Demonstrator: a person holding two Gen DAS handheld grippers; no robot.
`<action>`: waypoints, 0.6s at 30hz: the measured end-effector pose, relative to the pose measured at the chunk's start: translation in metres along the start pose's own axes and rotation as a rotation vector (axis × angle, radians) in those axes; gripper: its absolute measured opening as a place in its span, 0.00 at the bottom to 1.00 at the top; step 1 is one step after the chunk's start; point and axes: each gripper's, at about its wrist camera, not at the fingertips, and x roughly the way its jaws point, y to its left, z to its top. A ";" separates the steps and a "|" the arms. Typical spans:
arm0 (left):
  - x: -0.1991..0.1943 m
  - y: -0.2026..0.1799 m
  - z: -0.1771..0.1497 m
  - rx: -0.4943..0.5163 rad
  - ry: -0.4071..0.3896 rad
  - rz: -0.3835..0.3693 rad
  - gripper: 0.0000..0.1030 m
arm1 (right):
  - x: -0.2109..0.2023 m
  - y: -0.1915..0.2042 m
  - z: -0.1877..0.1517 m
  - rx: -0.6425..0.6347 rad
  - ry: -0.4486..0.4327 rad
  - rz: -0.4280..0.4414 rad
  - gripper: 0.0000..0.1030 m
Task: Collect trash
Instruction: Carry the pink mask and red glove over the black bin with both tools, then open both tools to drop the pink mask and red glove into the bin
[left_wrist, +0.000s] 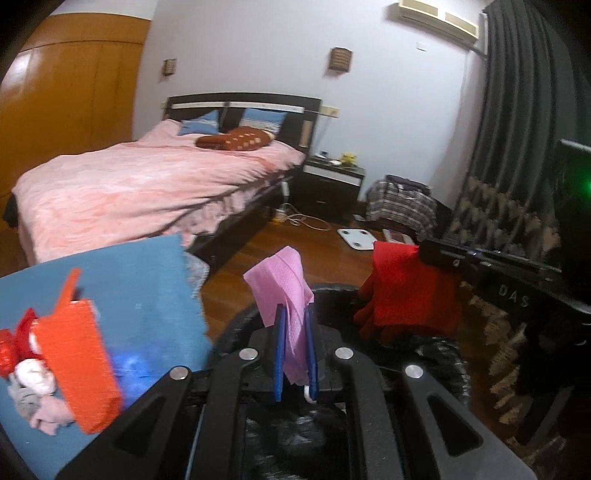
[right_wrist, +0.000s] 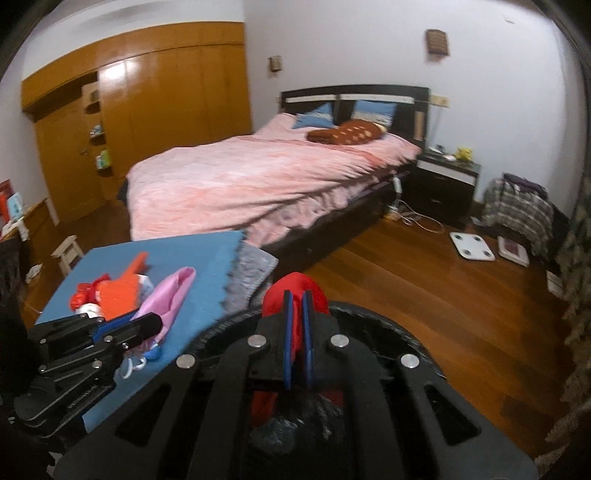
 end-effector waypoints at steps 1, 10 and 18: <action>0.003 -0.004 -0.001 0.004 0.002 -0.011 0.15 | 0.001 -0.003 -0.002 0.005 0.005 -0.010 0.06; -0.003 0.005 -0.003 -0.005 -0.007 0.026 0.55 | 0.001 -0.014 -0.017 0.033 0.004 -0.057 0.45; -0.037 0.049 -0.011 -0.047 -0.049 0.187 0.79 | 0.000 0.027 -0.010 0.011 -0.067 -0.004 0.91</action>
